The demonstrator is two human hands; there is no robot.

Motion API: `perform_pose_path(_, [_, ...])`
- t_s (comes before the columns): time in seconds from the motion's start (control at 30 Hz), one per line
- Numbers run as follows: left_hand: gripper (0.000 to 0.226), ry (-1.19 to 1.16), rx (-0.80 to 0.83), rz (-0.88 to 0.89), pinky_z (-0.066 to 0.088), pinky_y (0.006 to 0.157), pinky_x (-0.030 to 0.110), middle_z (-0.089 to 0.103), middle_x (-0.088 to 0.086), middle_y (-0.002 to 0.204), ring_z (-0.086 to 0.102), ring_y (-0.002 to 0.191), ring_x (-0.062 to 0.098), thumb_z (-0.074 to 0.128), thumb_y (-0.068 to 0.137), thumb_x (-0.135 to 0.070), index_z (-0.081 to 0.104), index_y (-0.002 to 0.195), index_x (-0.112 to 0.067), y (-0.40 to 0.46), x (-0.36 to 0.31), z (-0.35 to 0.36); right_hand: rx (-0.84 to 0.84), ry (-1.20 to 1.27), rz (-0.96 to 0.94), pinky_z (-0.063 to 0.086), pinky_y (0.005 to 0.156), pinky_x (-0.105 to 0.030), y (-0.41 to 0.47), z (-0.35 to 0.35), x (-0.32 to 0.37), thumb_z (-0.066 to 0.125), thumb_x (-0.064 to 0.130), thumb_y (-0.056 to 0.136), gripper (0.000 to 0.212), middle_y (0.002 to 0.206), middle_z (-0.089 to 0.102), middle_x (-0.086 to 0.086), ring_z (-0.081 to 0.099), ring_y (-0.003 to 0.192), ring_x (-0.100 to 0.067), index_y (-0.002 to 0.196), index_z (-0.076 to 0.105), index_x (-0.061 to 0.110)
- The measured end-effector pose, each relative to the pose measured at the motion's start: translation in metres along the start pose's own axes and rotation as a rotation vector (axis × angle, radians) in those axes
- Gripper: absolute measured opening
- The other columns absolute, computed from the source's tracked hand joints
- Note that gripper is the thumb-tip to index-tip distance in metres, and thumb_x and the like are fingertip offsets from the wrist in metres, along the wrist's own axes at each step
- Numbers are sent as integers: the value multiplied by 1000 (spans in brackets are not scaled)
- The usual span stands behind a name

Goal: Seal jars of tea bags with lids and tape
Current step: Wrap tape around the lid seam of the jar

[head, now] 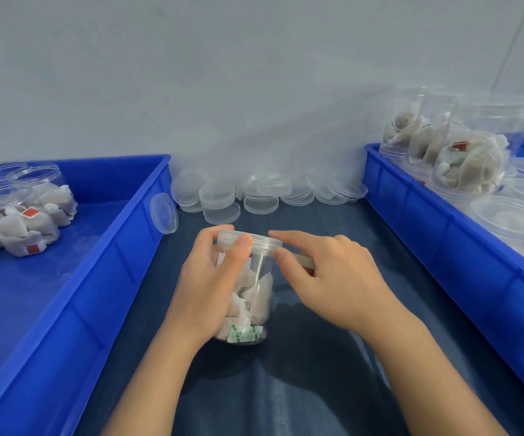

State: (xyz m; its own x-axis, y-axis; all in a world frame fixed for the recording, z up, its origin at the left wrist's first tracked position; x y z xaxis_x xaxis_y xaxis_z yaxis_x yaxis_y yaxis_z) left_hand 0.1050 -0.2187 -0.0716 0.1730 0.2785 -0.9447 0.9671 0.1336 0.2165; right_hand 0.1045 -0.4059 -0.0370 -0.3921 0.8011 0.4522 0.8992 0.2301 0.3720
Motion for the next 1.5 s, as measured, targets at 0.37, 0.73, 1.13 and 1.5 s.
perform_pose_path(0.37, [68, 126, -7, -7, 55, 91, 33, 75, -25, 106, 70, 100, -5, 66, 67, -84, 65, 121, -43, 0, -6, -7, -53, 23, -21, 44, 63, -38, -2, -1, 2, 36, 64, 97, 34, 61, 56, 7, 57, 64, -22, 114, 48, 37])
perform_pose_path(0.73, [96, 361, -88, 31, 50, 89, 32, 64, -24, 117, 61, 111, 5, 60, 63, -91, 39, 145, -45, -11, -17, 6, 235, 120, 168, 45, 62, -36, -2, 5, -12, 39, 62, 101, 54, 64, 60, 2, 56, 65, -19, 79, 61, 19])
perform_pose_path(1.13, [101, 387, -196, 39, 53, 103, 49, 61, -14, 138, 60, 126, 16, 60, 64, -95, 36, 147, -42, -12, -18, -2, 143, 19, 123, 51, 68, -36, -1, -5, -6, 43, 61, 102, 50, 66, 62, 4, 59, 69, -19, 83, 63, 19])
perform_pose_path(1.5, [99, 333, -273, 37, 55, 99, 44, 61, -10, 136, 61, 122, 17, 61, 66, -92, 37, 145, -38, -17, -16, 0, -165, -61, -17, 44, 58, -35, -2, -10, 8, 49, 52, 97, 44, 51, 47, 4, 51, 57, -24, 72, 48, 17])
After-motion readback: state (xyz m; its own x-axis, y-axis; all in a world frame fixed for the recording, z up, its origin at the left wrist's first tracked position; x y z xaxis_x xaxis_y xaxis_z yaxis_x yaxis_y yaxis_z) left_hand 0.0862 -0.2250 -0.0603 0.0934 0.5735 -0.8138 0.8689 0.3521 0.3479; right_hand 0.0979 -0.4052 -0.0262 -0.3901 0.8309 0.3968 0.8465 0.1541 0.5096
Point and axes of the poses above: each hand's wrist, its own y-axis towards the middle knuckle, its own z-axis out of the palm, x = y × z, the point moved 7 cm from there along y, towards the middle knuckle
